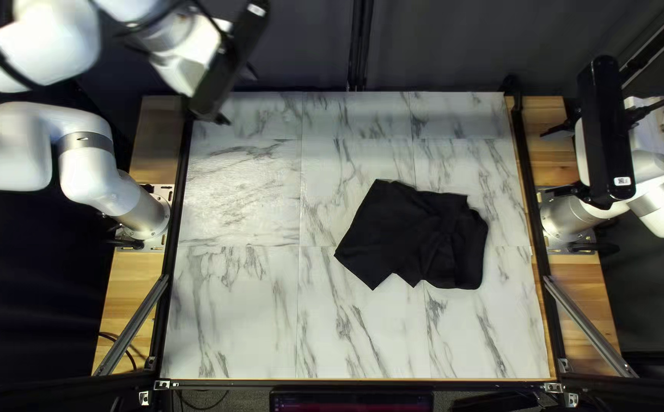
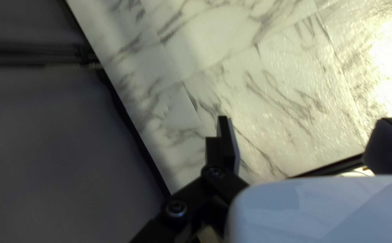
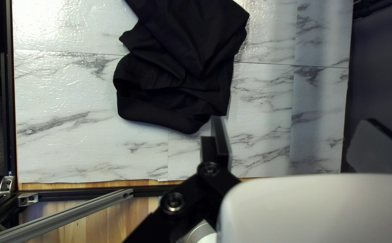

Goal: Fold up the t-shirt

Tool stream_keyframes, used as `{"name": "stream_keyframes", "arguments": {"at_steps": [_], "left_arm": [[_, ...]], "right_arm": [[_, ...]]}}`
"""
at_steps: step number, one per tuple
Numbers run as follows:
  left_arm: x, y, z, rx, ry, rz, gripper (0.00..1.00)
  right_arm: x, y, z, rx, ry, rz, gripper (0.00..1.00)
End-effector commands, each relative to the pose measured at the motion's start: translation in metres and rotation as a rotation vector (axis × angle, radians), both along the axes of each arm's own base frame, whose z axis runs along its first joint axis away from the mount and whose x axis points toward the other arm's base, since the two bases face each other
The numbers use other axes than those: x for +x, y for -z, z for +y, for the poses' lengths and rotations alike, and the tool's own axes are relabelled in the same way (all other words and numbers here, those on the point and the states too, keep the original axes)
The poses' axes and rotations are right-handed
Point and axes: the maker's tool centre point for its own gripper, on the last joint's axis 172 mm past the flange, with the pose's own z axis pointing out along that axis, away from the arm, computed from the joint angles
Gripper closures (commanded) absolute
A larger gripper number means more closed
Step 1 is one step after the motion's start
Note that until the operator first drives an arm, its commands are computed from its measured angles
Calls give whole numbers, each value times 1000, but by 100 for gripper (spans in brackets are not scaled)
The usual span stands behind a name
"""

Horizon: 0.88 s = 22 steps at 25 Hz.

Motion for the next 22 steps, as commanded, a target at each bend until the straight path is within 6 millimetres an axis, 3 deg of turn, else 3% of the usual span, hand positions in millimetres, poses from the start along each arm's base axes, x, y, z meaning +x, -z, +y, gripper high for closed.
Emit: {"name": "stream_keyframes", "arguments": {"at_steps": [1, 13, 15, 18, 22], "left_arm": [[0, 0, 0, 0, 0, 0, 0], [0, 0, 0, 0, 0, 0, 0], [0, 0, 0, 0, 0, 0, 0], [0, 0, 0, 0, 0, 0, 0], [0, 0, 0, 0, 0, 0, 0]], "right_arm": [[0, 0, 0, 0, 0, 0, 0], [5, 2, -1, -22, -3, -3, 0], [27, 16, -3, -47, -17, 11, 0], [64, 65, -12, -78, -58, 36, 0], [82, 118, -17, -118, -124, 43, 0]]}}
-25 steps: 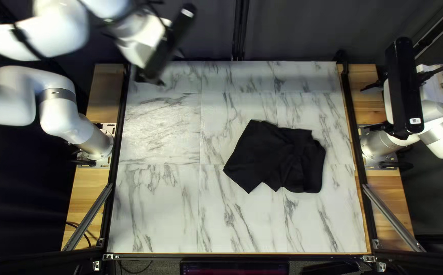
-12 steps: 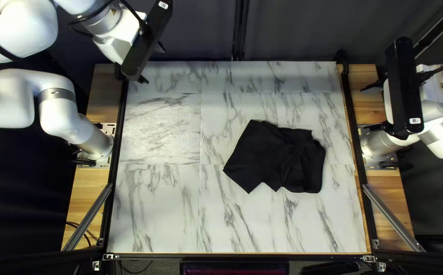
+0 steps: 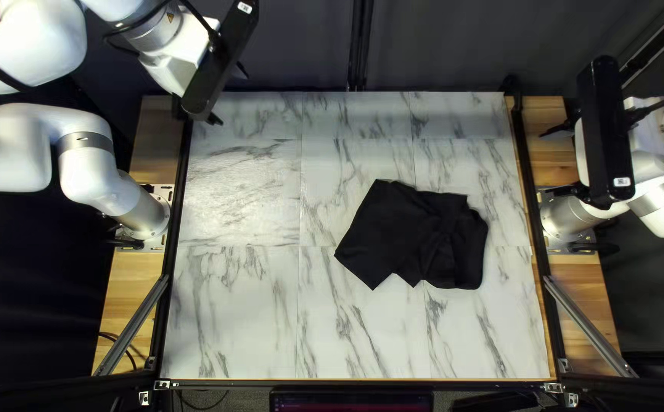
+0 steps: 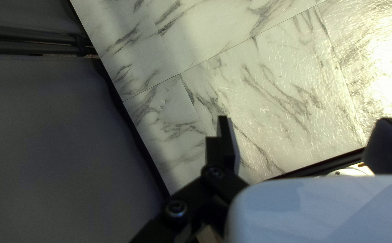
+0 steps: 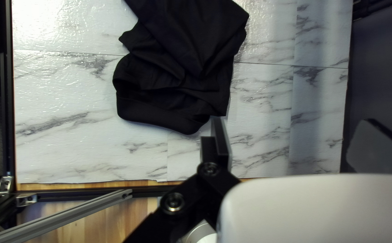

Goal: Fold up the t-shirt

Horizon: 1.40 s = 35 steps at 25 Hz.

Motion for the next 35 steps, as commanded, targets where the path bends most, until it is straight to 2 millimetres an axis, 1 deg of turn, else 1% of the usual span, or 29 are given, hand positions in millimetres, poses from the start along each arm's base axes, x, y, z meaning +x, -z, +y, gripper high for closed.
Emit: {"name": "stream_keyframes", "arguments": {"at_steps": [1, 2, 3, 4, 5, 6, 8, 9, 10, 11, 14, 15, 16, 17, 19, 25, 26, 28, 29, 31, 35], "left_arm": [[0, 0, 0, 0, 0, 0, 0], [0, 0, 0, 0, 0, 0, 0], [0, 0, 0, 0, 0, 0, 0], [0, 0, 0, 0, 0, 0, 0], [0, 0, 0, 0, 0, 0, 0], [0, 0, 0, 0, 0, 0, 0], [0, 0, 0, 0, 0, 0, 0], [0, 0, 0, 0, 0, 0, 0], [0, 0, 0, 0, 0, 0, 0], [0, 0, 0, 0, 0, 0, 0], [0, 0, 0, 0, 0, 0, 0], [0, 0, 0, 0, 0, 0, 0], [0, 0, 0, 0, 0, 0, 0], [0, 0, 0, 0, 0, 0, 0], [0, 0, 0, 0, 0, 0, 0], [0, 0, 0, 0, 0, 0, 0], [0, 0, 0, 0, 0, 0, 0], [0, 0, 0, 0, 0, 0, 0], [0, 0, 0, 0, 0, 0, 0], [0, 0, 0, 0, 0, 0, 0], [0, 0, 0, 0, 0, 0, 0]], "right_arm": [[25, 74, -8, -64, -96, 29, 0], [32, 90, -4, -75, -119, 32, 0], [35, 98, -2, -82, -133, 34, 0], [41, 115, 6, -92, -160, 34, 0], [43, 120, 8, -96, -172, 33, 0], [48, 134, 20, -101, -195, 25, 0], [53, 148, 35, -105, -219, 17, 0], [58, 160, 51, -107, -236, 10, 0], [59, 163, 57, -108, -243, 6, 0], [67, 174, 76, -112, -257, -1, 0], [81, 190, 106, -119, -281, -14, 0], [85, 193, 111, -119, -287, -17, 0], [94, 200, 122, -117, -304, -18, 0], [96, 202, 124, -119, -310, -9, 0], [91, 201, 121, -135, -291, 15, 0], [89, 202, 119, -143, -293, 16, 0], [96, 199, 125, -148, -285, 8, 0], [113, 201, 135, -181, -280, -18, 0], [125, 205, 142, -211, -285, -38, 0], [139, 214, 147, -251, -295, -56, 0], [156, 225, 152, -297, -327, -72, 0]]}}
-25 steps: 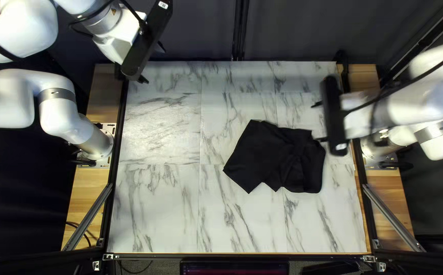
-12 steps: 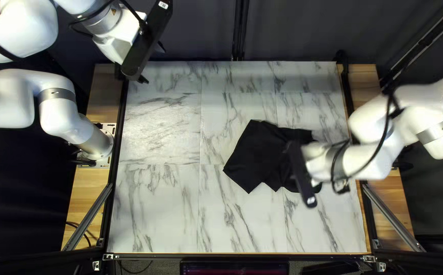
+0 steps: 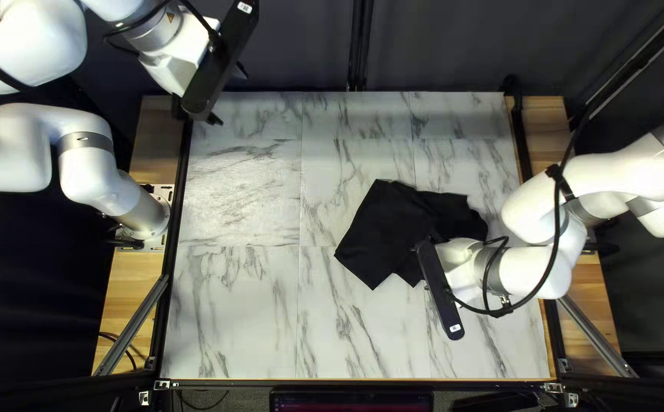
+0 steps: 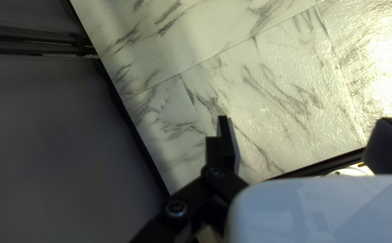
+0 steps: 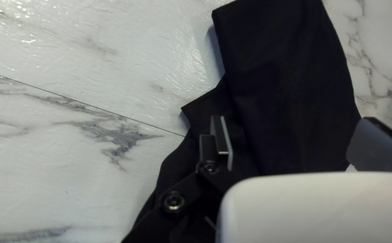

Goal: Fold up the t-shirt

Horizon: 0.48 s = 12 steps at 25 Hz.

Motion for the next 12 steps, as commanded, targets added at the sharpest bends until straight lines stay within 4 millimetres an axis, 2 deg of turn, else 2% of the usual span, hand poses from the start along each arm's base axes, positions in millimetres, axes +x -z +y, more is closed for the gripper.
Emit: {"name": "stream_keyframes", "arguments": {"at_steps": [1, 7, 12], "left_arm": [[0, 0, 0, 0, 0, 0, 0], [0, 0, 0, 0, 0, 0, 0], [0, 0, 0, 0, 0, 0, 0]], "right_arm": [[21, 11, 9, -49, -37, -25, 0], [39, 36, 20, -92, -101, -2, 0], [48, 46, 21, -109, -135, 15, 0]]}}
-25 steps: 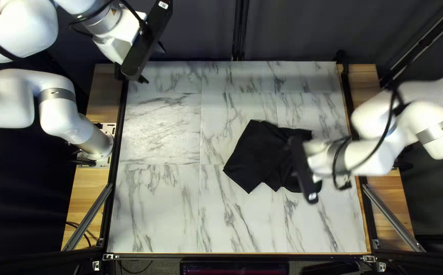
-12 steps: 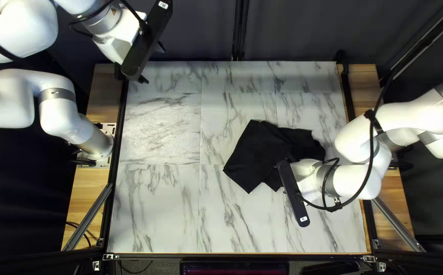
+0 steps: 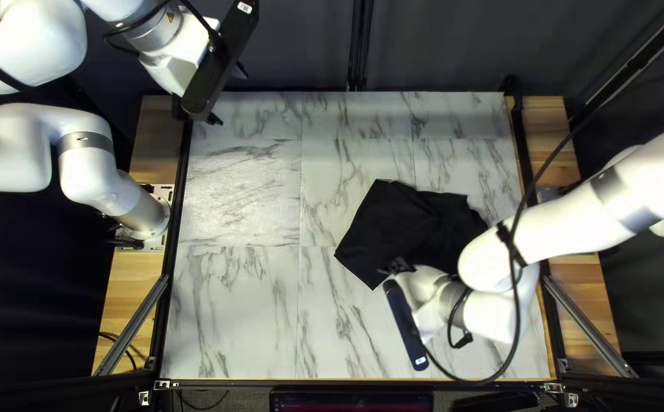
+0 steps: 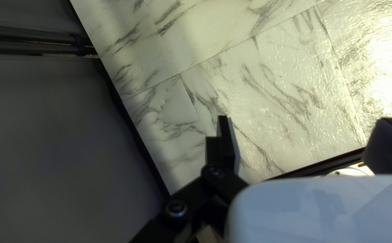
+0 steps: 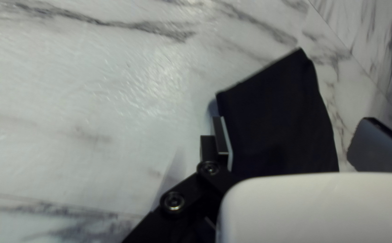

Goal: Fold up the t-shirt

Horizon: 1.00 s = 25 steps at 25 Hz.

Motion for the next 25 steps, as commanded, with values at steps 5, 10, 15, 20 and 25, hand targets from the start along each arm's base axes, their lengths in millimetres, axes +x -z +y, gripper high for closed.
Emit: {"name": "stream_keyframes", "arguments": {"at_steps": [5, 10, 15, 20, 25], "left_arm": [[0, 0, 0, 0, 0, 0, 0], [0, 0, 0, 0, 0, 0, 0], [0, 0, 0, 0, 0, 0, 0], [0, 0, 0, 0, 0, 0, 0], [0, 0, 0, 0, 0, 0, 0]], "right_arm": [[15, 14, 2, -41, -53, 33, 0], [14, 21, -2, -63, -81, 56, 2], [15, 24, -9, -69, -90, 67, 9], [13, 25, -17, -73, -83, 79, 16], [14, 26, -19, -81, -68, 98, 35]]}}
